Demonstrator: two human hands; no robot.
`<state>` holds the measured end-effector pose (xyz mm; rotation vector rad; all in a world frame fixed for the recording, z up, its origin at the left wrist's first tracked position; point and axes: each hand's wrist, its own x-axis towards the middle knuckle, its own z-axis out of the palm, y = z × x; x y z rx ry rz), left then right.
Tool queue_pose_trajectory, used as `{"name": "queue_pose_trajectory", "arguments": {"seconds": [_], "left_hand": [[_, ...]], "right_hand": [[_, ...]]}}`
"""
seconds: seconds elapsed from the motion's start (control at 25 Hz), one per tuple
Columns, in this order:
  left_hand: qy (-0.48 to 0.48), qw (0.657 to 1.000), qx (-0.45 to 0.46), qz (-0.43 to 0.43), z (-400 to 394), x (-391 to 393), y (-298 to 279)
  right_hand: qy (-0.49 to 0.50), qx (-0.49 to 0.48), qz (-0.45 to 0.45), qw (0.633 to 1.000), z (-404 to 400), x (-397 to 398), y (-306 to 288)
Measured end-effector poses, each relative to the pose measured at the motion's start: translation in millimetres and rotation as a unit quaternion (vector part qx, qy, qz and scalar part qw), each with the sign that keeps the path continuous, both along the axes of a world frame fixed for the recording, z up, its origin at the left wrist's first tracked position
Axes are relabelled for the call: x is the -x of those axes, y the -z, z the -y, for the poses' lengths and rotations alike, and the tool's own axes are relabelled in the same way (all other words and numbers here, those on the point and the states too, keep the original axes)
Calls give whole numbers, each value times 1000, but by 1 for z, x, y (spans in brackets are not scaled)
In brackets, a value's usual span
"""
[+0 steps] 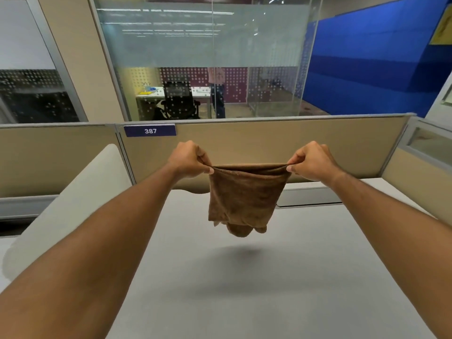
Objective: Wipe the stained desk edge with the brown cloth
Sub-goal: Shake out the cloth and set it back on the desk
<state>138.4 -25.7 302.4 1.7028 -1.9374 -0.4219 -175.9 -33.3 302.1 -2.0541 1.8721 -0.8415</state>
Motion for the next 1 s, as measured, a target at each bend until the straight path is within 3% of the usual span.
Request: {"name": "queue_pose_trajectory", "arguments": {"seconds": [0.16,0.4,0.72,1.0], "left_hand": [[-19,1000,-12,-6,19,16,4],[-43,994,-100,-4,55,43,34],[-167,980,-102,33,103,78,144],[-153,981,-103,67,88,85,207]], "right_hand": [[-49,-50,6,998,34,20,-1],[-103,-163,37,981,99,46,25],[-62,-111,-18,992,157,42,143],[-120,-164,-23,979,150,48,196]]}}
